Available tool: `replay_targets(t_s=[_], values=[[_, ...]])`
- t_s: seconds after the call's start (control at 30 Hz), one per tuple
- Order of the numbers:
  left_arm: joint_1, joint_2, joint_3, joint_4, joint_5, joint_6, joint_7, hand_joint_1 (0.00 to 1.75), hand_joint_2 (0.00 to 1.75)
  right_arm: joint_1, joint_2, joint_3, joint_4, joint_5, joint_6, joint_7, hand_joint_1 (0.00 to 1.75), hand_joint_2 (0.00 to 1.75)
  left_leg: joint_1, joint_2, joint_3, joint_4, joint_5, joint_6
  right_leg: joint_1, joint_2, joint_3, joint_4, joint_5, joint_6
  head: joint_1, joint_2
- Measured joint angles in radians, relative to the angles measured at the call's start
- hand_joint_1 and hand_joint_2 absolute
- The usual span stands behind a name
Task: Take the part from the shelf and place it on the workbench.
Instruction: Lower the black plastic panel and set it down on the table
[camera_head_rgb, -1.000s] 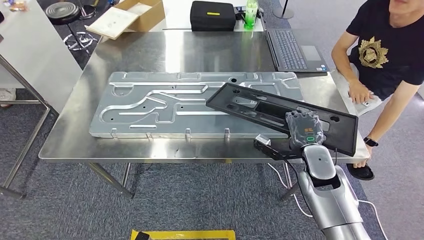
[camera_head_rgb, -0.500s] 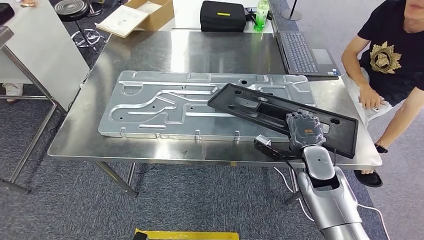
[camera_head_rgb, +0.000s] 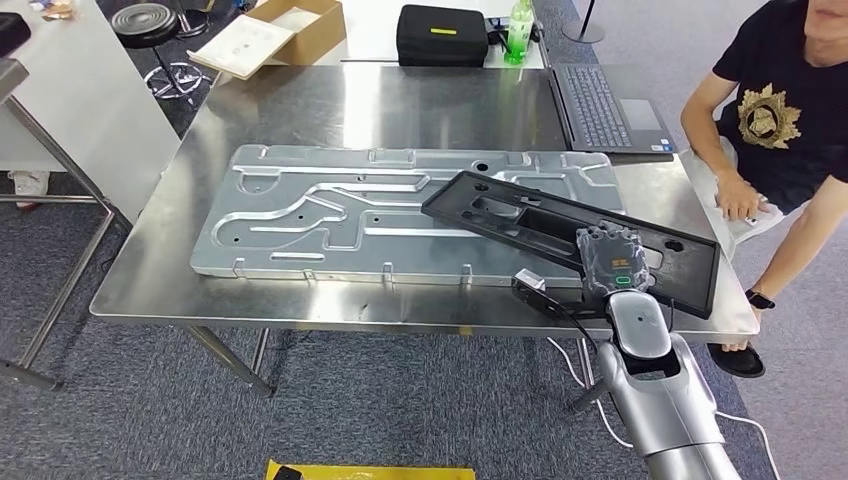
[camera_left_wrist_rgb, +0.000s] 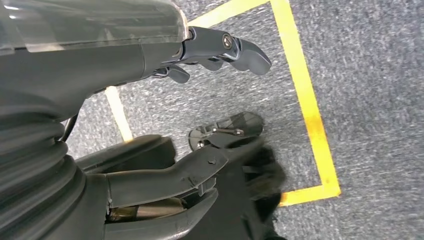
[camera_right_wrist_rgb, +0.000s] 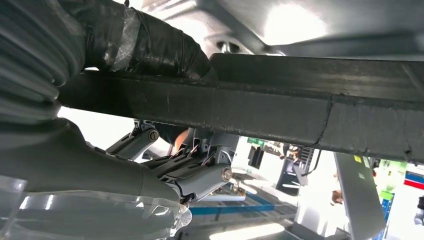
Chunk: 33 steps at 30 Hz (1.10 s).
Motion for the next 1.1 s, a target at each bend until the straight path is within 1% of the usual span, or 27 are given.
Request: replay_targets(t_s=[0.1,0.13,0.17,0.2,0.27,0.3,0.33,0.37,0.4,0.43,0.47,0.5,0.53,0.57,0.63,0.67,0.7,0.77,0.8,0.83,0.87,0.9,0.93,0.97,1.0,1.03,1.1], values=[[0.002,0.000,0.000,0.000,0.000,0.000,0.001,0.00,1.75,0.000,0.001,0.000,0.000,0.000,0.000,0.000,1.75,1.75,-0.004,-0.001,0.010,-0.022,-0.002,0.014,0.000,0.000,0.000,-0.004,-0.002,0.016,0.000,0.000],[0.002,0.000,0.000,0.000,0.000,0.000,0.001,0.00,1.75,0.000,0.002,0.000,0.000,0.000,-0.001,-0.001,1.75,1.75,-0.003,-0.002,0.013,-0.027,-0.001,0.020,-0.001,0.000,-0.002,0.002,-0.007,0.021,0.000,0.000],[0.002,-0.001,0.000,0.000,0.001,0.001,0.001,0.00,1.75,0.000,0.003,0.000,0.000,0.001,-0.001,-0.001,1.75,1.75,-0.002,-0.002,0.017,-0.032,0.001,0.027,-0.003,0.001,-0.010,0.022,-0.021,0.025,0.000,0.000],[0.001,-0.001,0.000,0.000,0.001,0.001,0.001,0.00,1.75,0.000,0.003,0.000,0.000,0.001,-0.002,0.000,1.75,1.75,-0.001,-0.002,0.020,-0.036,0.002,0.032,-0.004,0.003,-0.028,0.060,-0.042,0.028,0.000,0.000],[0.000,-0.001,0.000,0.000,0.002,0.001,0.001,0.00,1.75,0.002,0.003,0.000,0.001,0.002,-0.006,0.004,1.75,1.75,-0.004,-0.003,0.023,-0.037,0.000,0.040,-0.004,0.005,-0.092,0.180,-0.093,0.029,0.000,0.000],[0.001,-0.001,0.000,0.000,0.002,0.001,0.001,0.00,1.75,0.006,0.003,0.000,0.002,0.002,-0.008,0.006,1.75,1.75,-0.006,-0.003,0.024,-0.036,-0.002,0.042,-0.004,0.006,-0.123,0.231,-0.107,0.029,0.000,0.000],[0.002,-0.001,0.000,0.000,0.002,0.002,0.002,0.00,1.75,0.009,0.002,0.000,0.003,0.002,-0.010,0.008,1.75,1.75,-0.007,-0.003,0.025,-0.036,-0.003,0.043,-0.003,0.007,-0.142,0.255,-0.103,0.029,0.000,0.000],[0.003,-0.001,0.000,0.000,0.002,0.002,0.002,0.00,1.75,0.011,0.002,0.000,0.004,0.002,-0.012,0.008,1.75,1.75,-0.008,-0.004,0.028,-0.035,-0.005,0.043,-0.002,0.007,-0.143,0.243,-0.081,0.027,0.000,0.000],[0.003,-0.001,0.000,0.000,0.002,0.003,0.003,0.00,1.75,0.012,0.002,0.000,0.004,0.002,-0.013,0.009,1.75,1.75,-0.009,-0.005,0.031,-0.035,-0.008,0.042,-0.001,0.007,-0.125,0.195,-0.045,0.023,0.000,0.000],[0.003,-0.001,0.000,0.000,0.002,0.005,0.003,0.00,1.75,0.012,0.002,0.000,0.004,0.002,-0.014,0.009,1.75,1.75,-0.009,-0.005,0.035,-0.035,-0.011,0.040,0.001,0.008,-0.096,0.128,-0.007,0.018,0.000,0.000],[0.002,-0.002,-0.001,0.000,-0.001,0.008,0.001,0.00,1.75,0.012,0.003,0.000,0.004,0.002,-0.014,0.008,1.75,1.75,-0.011,-0.006,0.037,-0.033,-0.014,0.037,0.004,0.008,-0.067,0.066,0.019,0.013,0.000,0.000],[0.002,-0.003,-0.002,0.000,-0.005,0.011,-0.002,0.00,1.75,0.011,0.003,0.000,0.004,0.002,-0.015,0.008,1.75,1.75,-0.012,-0.007,0.038,-0.032,-0.017,0.034,0.007,0.008,-0.045,0.021,0.034,0.009,0.000,0.000],[0.001,-0.004,-0.005,0.000,-0.011,0.014,-0.006,0.00,1.75,0.011,0.003,0.000,0.004,0.002,-0.015,0.008,1.75,1.75,-0.013,-0.007,0.038,-0.032,-0.018,0.030,0.010,0.008,-0.035,-0.001,0.037,0.007,0.000,0.000],[0.001,-0.004,-0.010,0.000,-0.016,0.017,-0.012,0.00,1.75,0.011,0.003,0.000,0.003,0.002,-0.015,0.007,1.75,1.75,-0.014,-0.007,0.038,-0.031,-0.020,0.026,0.012,0.009,-0.032,-0.006,0.034,0.005,0.000,0.000],[0.001,-0.004,-0.019,0.000,-0.024,0.019,-0.020,0.00,1.75,0.012,0.003,0.000,0.002,0.002,-0.016,0.006,1.75,1.75,-0.014,-0.006,0.040,-0.028,-0.026,0.017,0.008,0.009,-0.027,-0.012,0.035,0.000,0.000,0.000],[0.000,-0.004,-0.022,0.000,-0.026,0.019,-0.024,0.00,1.75,0.012,0.003,0.000,0.002,0.002,-0.016,0.004,1.75,1.75,-0.014,-0.005,0.034,-0.011,-0.038,0.011,0.005,0.008,-0.023,-0.016,0.036,-0.004,0.000,0.000],[0.000,-0.004,-0.025,0.000,-0.027,0.019,-0.027,0.00,1.75,0.013,0.003,0.000,0.001,0.002,-0.017,0.004,1.75,1.75,-0.012,-0.004,0.018,0.024,-0.060,0.005,0.002,0.006,-0.019,-0.020,0.037,-0.008,0.000,0.000],[0.001,-0.004,-0.028,0.000,-0.028,0.018,-0.032,0.00,1.75,0.013,0.003,0.000,0.001,0.002,-0.018,0.003,1.75,1.75,-0.004,-0.002,-0.040,0.142,-0.117,-0.006,0.001,0.004,-0.016,-0.021,0.035,-0.014,0.000,0.000],[0.002,-0.004,-0.030,0.000,-0.028,0.017,-0.033,0.00,1.75,0.014,0.003,0.000,0.001,0.002,-0.018,0.003,1.75,1.75,0.000,-0.002,-0.070,0.199,-0.136,-0.010,0.001,0.003,-0.016,-0.019,0.034,-0.015,0.000,0.000],[0.003,-0.004,-0.031,0.000,-0.028,0.016,-0.034,0.00,1.75,0.015,0.003,0.000,0.001,0.002,-0.018,0.003,1.75,1.75,0.005,-0.002,-0.089,0.231,-0.140,-0.014,0.001,0.003,-0.016,-0.018,0.033,-0.015,0.000,0.000],[0.004,-0.003,-0.031,0.000,-0.027,0.016,-0.036,0.00,1.75,0.016,0.003,0.000,0.002,0.002,-0.018,0.003,1.75,1.75,0.009,-0.002,-0.090,0.228,-0.125,-0.018,0.000,0.003,-0.016,-0.016,0.031,-0.015,0.000,0.000],[0.004,-0.003,-0.031,0.000,-0.026,0.015,-0.037,0.00,1.75,0.016,0.003,0.000,0.002,0.002,-0.018,0.003,1.75,1.75,0.014,-0.001,-0.073,0.188,-0.094,-0.021,-0.002,0.004,-0.016,-0.013,0.029,-0.012,0.000,0.000],[0.004,-0.002,-0.032,0.000,-0.025,0.014,-0.039,0.00,1.75,0.017,0.003,-0.001,0.002,0.002,-0.018,0.003,1.75,1.75,0.018,0.000,-0.043,0.125,-0.059,-0.023,-0.004,0.005,-0.016,-0.009,0.026,-0.008,0.000,0.000],[0.003,-0.002,-0.033,0.000,-0.024,0.013,-0.041,0.00,1.75,0.017,0.002,-0.002,0.002,0.002,-0.019,0.003,1.75,1.75,0.019,0.000,-0.014,0.064,-0.036,-0.024,-0.004,0.006,-0.017,-0.004,0.023,-0.003,0.000,0.000],[0.002,-0.002,-0.033,0.000,-0.023,0.011,-0.042,0.00,1.75,0.017,0.001,-0.003,0.002,0.002,-0.019,0.003,1.31,1.31,0.019,0.000,0.008,0.019,-0.022,-0.021,-0.003,0.007,-0.019,0.000,0.021,0.003,0.000,0.000],[0.002,-0.002,-0.034,0.000,-0.022,0.009,-0.043,0.00,1.75,0.017,0.000,-0.005,0.002,0.002,-0.020,0.003,0.87,0.87,0.017,-0.001,0.019,-0.004,-0.020,-0.016,-0.002,0.008,-0.020,0.002,0.020,0.010,0.001,0.000],[0.003,-0.001,-0.035,0.000,-0.022,0.005,-0.043,0.00,1.75,0.017,-0.001,-0.007,0.002,0.002,-0.023,0.003,0.00,0.00,0.011,-0.003,0.021,-0.011,-0.020,-0.002,-0.004,0.010,-0.020,0.000,0.022,0.022,0.001,0.000]])
